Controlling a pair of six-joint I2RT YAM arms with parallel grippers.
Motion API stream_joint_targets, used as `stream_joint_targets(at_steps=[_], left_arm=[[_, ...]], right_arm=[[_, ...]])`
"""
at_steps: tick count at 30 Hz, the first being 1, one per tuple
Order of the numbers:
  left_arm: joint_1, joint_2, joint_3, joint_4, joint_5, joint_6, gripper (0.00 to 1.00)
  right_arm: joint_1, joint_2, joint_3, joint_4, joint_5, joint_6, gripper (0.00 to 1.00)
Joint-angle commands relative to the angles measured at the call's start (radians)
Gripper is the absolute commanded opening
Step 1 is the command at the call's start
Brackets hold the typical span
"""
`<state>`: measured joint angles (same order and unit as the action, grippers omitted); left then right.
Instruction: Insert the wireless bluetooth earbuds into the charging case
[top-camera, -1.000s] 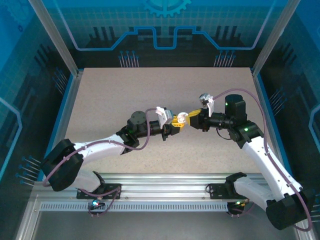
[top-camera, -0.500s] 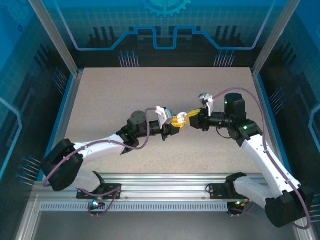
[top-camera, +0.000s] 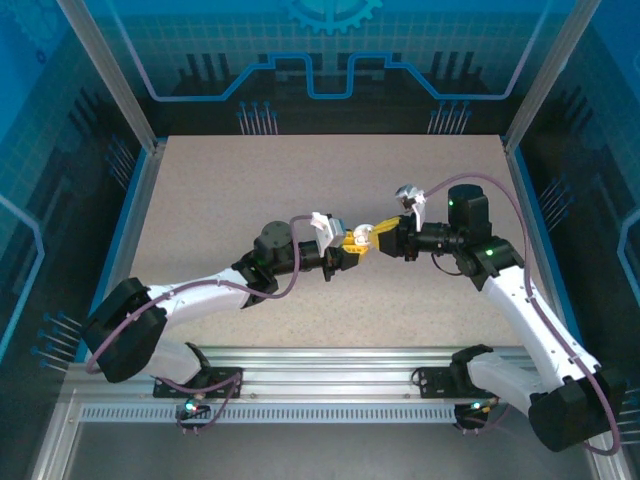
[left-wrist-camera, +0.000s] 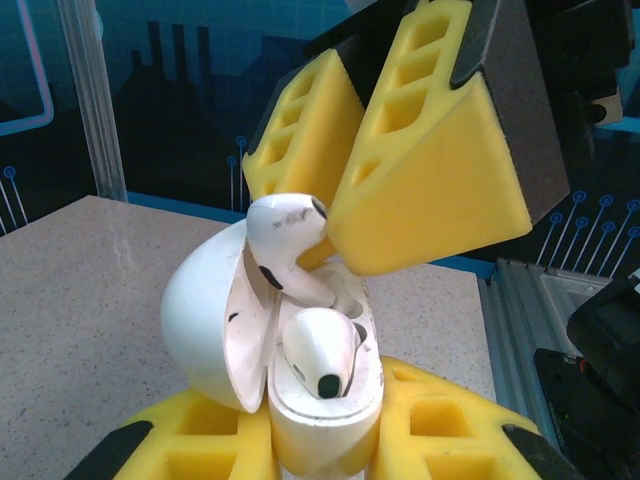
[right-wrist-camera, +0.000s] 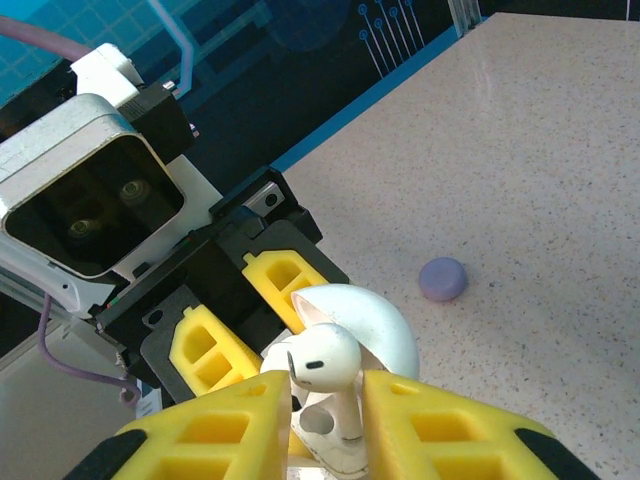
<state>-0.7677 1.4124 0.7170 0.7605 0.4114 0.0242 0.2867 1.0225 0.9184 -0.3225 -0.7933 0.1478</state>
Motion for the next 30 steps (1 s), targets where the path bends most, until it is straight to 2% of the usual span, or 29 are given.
stream_joint_targets(at_steps=[1, 30], left_arm=[[-0.012, -0.026, 0.042, 0.107, 0.052, -0.003, 0.17], [-0.012, -0.016, 0.065, 0.016, 0.022, 0.017, 0.17]], right_arm=[[0.007, 0.024, 0.005, -0.066, 0.004, -0.01, 0.28], [0.014, -0.006, 0.01, -0.046, 0.069, -0.051, 0.33]])
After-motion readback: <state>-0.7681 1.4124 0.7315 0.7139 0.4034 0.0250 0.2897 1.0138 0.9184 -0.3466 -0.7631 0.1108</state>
